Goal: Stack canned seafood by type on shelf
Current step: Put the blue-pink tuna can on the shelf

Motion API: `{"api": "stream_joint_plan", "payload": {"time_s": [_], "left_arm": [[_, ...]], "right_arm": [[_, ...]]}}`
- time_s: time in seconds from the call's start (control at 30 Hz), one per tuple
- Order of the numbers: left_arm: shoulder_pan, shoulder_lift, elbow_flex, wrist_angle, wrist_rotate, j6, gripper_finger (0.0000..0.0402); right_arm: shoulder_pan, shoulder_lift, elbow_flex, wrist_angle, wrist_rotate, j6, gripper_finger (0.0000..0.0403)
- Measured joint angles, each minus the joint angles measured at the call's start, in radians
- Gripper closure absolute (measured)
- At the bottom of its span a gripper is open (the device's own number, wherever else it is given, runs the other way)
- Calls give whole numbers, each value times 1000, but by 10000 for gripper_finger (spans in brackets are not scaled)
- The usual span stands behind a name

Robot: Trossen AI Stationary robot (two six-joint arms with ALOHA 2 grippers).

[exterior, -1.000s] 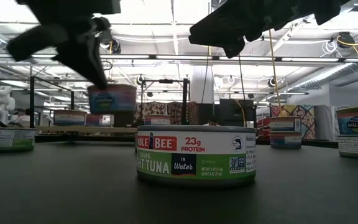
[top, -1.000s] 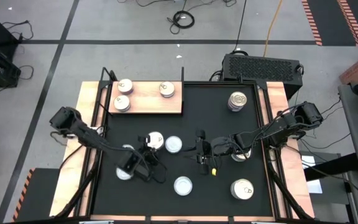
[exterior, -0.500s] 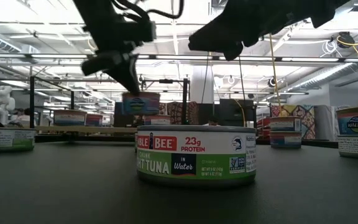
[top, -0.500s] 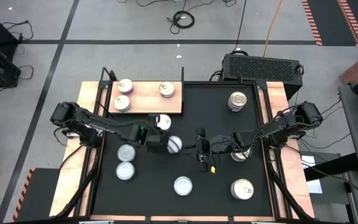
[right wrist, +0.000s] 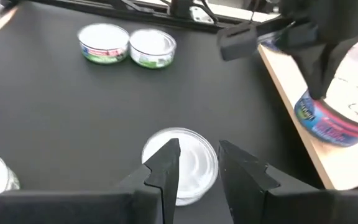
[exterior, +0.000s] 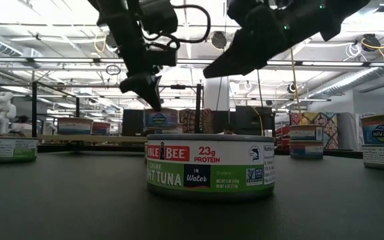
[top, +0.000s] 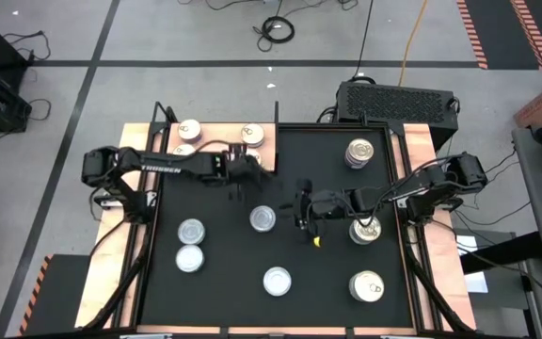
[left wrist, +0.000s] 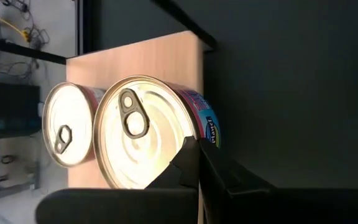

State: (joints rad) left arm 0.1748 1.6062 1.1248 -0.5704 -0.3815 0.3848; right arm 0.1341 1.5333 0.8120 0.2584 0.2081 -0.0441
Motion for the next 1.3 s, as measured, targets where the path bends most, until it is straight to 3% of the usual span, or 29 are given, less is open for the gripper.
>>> {"api": "stream_joint_plan", "payload": {"time_s": [0.2,0.6,1.07,1.3], "left_arm": [[99,5,0,41,102,47,402],[213,6,0,101,176,121,402],[163,9,0,90,198,92,402],[159,71,1,95,174,93,401]], "right_arm": [[-5,0,0,-21,-1,13,298],[-5,0,0,-24,-1,13,298],[-5,0,0,-26,-1,23,298],[-5,0,0,-26,-1,25,298]]}}
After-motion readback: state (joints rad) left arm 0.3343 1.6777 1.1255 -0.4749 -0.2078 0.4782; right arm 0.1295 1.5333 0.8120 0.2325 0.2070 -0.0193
